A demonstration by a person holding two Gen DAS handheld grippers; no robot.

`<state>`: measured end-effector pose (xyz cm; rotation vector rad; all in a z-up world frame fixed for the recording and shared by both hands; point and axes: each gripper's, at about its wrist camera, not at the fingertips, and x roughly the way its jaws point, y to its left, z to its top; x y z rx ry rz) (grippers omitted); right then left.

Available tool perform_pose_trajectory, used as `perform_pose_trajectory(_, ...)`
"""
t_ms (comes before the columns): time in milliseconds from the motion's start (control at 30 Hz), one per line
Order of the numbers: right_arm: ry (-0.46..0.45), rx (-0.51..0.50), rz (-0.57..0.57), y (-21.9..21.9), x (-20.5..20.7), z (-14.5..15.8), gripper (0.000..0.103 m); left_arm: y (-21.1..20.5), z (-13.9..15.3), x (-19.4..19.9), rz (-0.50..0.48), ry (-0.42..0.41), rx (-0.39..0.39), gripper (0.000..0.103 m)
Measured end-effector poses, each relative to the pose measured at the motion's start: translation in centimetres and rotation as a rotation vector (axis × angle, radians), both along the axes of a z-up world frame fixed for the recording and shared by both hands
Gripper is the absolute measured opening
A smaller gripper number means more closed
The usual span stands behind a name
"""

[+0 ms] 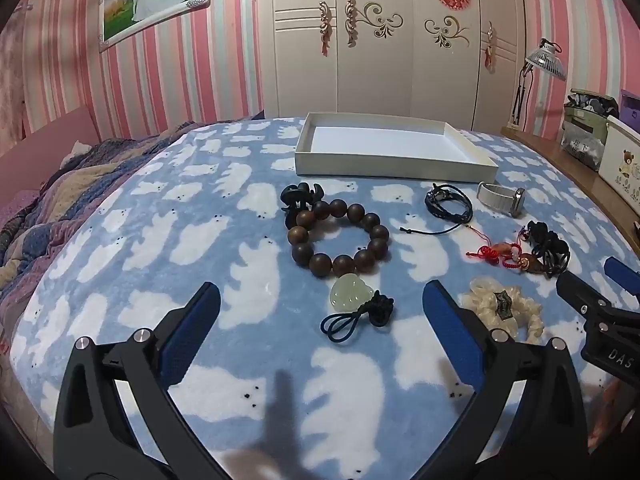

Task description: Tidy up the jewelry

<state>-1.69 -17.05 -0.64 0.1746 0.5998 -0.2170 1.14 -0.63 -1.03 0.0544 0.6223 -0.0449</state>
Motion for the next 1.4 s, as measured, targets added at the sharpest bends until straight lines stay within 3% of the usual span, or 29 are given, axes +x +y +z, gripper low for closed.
perform_pose_trajectory(1400,0.029,0.017,-0.024,-0.8,0.4,-1.1,0.101,0.7,-0.9,1.4,0.016,0.048,-0.01,0.1)
